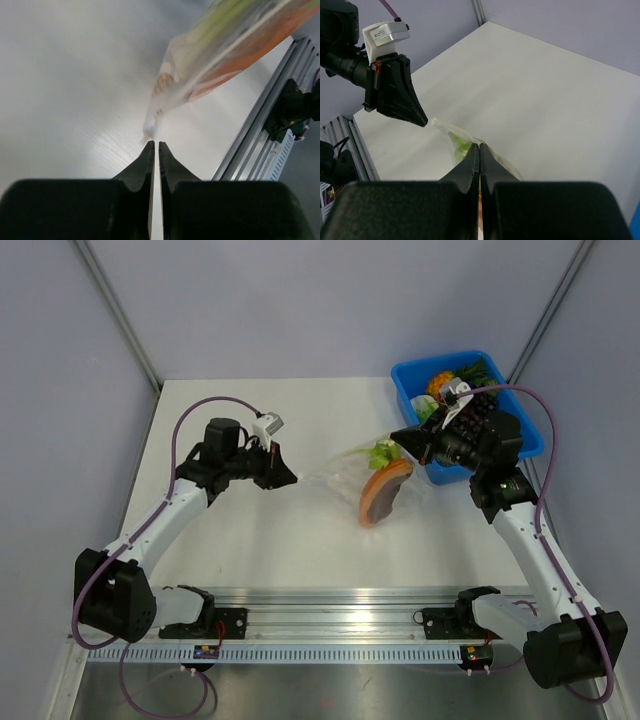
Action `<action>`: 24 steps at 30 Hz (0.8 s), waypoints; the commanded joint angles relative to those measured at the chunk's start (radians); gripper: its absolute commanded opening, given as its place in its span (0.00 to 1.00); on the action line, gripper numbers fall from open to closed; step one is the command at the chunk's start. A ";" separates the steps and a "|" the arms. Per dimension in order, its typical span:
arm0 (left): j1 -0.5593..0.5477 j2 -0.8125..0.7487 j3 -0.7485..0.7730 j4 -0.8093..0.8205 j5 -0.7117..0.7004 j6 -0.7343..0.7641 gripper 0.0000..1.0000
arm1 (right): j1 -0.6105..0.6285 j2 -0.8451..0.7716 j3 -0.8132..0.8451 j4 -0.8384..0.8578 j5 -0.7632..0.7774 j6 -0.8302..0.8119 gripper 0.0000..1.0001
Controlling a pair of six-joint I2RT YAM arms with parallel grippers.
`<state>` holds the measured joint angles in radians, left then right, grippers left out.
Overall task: Place the food in the zip-top bag and seal the zipper
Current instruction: Zip the zipper food storage bag at the center of the board, then place the zipper food storage bag at the center of the board.
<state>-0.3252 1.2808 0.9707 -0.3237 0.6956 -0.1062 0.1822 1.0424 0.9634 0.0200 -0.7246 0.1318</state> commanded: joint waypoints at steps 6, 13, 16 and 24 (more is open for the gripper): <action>0.025 -0.034 -0.001 -0.043 -0.038 0.002 0.00 | -0.026 0.010 0.021 0.161 0.008 0.032 0.00; 0.026 0.011 0.153 -0.038 -0.010 -0.024 0.00 | -0.024 0.129 0.098 0.259 -0.140 0.136 0.00; 0.035 0.037 0.256 -0.089 -0.092 -0.016 0.00 | 0.012 0.212 0.167 0.307 -0.168 0.193 0.00; 0.133 0.006 0.413 -0.129 -0.209 -0.153 0.08 | 0.227 0.390 0.401 0.192 -0.159 0.106 0.44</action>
<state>-0.2306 1.3224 1.3205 -0.4320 0.5709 -0.1806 0.3351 1.4075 1.2434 0.1856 -0.8326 0.2665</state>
